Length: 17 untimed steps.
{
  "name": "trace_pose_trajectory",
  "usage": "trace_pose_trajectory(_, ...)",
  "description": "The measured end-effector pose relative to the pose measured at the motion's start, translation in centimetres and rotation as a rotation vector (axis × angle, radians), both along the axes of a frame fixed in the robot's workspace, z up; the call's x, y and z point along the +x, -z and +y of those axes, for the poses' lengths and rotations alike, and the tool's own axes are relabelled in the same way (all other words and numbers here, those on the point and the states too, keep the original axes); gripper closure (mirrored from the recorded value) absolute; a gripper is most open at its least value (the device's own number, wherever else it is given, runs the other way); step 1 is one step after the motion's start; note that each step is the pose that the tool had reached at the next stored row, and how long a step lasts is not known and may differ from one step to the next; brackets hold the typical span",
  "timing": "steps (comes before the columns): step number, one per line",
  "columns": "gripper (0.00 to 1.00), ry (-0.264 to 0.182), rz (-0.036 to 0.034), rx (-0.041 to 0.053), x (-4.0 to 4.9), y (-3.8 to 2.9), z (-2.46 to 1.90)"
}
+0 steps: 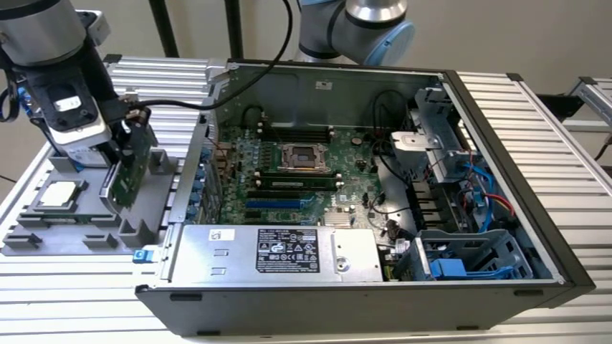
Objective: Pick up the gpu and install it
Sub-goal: 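Pick up the gpu and move the gpu toward the slot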
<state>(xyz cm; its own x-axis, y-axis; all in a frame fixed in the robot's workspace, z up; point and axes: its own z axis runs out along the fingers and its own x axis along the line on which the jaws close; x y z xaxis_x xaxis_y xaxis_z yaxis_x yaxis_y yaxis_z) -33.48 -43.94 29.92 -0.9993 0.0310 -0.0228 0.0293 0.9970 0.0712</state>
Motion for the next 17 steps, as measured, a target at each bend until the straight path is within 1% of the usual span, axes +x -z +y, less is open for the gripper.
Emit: trace_pose_trajectory(17, 1.00, 0.000, -0.0001, 0.0001, 0.00, -0.49, 0.00)
